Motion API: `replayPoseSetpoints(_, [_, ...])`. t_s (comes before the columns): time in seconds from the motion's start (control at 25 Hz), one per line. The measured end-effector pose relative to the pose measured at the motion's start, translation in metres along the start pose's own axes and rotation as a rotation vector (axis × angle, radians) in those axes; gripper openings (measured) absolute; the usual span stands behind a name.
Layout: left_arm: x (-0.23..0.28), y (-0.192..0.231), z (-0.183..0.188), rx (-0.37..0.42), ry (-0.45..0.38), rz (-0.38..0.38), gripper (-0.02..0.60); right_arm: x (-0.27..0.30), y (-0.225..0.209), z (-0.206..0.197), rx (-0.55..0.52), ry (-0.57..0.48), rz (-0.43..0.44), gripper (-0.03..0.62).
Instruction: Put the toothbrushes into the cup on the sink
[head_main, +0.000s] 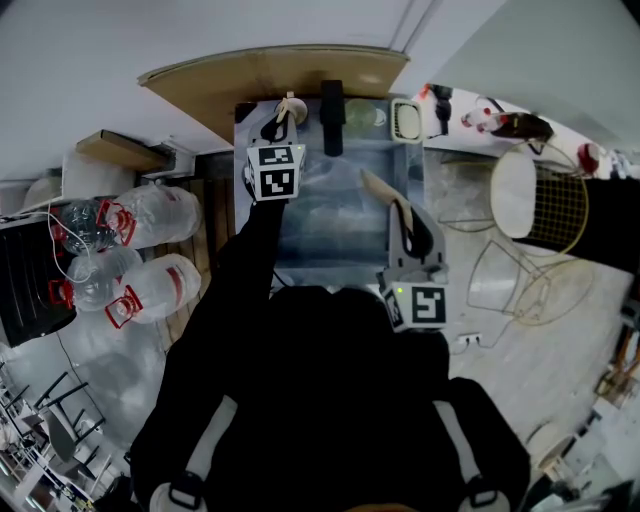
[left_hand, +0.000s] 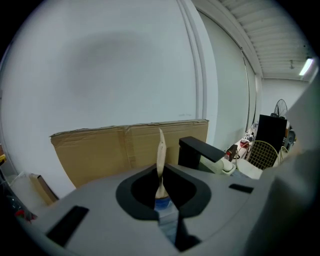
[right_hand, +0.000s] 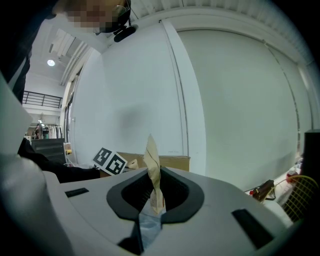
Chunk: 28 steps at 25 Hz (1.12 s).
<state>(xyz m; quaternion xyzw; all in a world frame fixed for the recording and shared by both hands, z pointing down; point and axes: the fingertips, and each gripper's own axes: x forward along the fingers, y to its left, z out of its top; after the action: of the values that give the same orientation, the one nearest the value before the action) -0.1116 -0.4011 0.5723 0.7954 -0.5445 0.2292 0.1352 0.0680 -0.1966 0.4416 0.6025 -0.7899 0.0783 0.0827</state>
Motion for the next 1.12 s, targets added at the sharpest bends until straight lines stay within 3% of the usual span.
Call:
replayPoseSetpoints(0.48, [-0.037, -0.011, 0.005, -0.009, -0.015, -0.035, 0.048, 0.002, -0.021, 0.006, 0.023, -0.011, -0.015, 0.037])
replayPoseSetpoints(0.88, [-0.089, -0.015, 0.012, -0.064, -0.081, -0.007, 0.046, 0.046, -0.046, 0.023, 0.079, -0.074, -0.026, 0.037])
replayPoseSetpoints(1.12, [-0.117, -0.023, 0.005, -0.077, -0.096, 0.009, 0.044, 0.085, -0.056, 0.018, 0.129, -0.055, -0.051, 0.037])
